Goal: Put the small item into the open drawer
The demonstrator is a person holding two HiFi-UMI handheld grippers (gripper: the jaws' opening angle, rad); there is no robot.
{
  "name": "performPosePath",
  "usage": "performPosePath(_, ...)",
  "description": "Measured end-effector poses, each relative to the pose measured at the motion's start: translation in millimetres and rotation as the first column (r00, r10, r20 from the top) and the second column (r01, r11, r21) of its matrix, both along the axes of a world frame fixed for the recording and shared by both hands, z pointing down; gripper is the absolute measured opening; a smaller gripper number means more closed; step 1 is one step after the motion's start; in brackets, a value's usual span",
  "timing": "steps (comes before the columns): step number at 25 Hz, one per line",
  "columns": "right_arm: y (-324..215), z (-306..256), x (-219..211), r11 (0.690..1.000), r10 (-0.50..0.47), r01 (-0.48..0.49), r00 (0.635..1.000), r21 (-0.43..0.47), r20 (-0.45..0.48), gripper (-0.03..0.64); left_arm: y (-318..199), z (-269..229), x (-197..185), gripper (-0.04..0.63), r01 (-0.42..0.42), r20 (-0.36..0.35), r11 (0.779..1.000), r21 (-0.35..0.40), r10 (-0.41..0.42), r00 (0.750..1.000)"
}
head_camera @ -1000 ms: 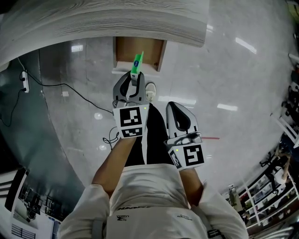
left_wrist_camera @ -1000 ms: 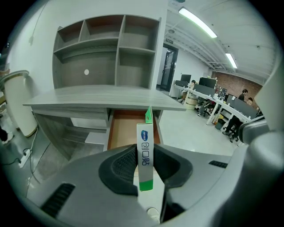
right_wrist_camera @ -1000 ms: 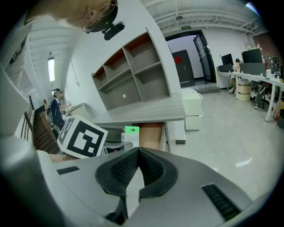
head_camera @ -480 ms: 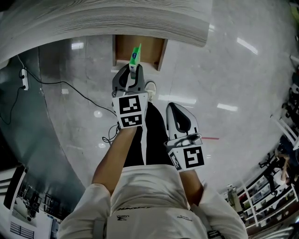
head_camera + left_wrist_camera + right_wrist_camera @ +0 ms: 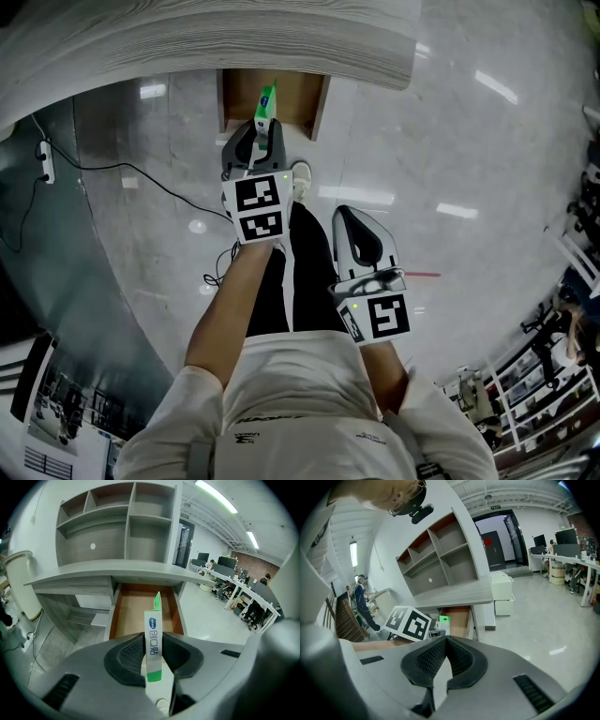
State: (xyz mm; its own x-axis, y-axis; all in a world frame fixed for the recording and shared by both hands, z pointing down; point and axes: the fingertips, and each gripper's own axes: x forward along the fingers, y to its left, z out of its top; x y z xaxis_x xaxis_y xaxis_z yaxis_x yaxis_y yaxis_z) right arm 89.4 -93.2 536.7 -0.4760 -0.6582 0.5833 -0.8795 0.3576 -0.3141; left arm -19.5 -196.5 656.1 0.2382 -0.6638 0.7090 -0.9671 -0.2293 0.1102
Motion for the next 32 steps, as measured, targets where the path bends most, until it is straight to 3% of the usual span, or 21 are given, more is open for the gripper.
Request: performPosePath(32, -4.9, 6.8, 2.8, 1.000, 0.001, -0.001, 1.000, -0.021, 0.021, 0.032, -15.6, 38.9, 8.1, 0.103, 0.012, 0.004, 0.997, -0.071, -0.011, 1.000)
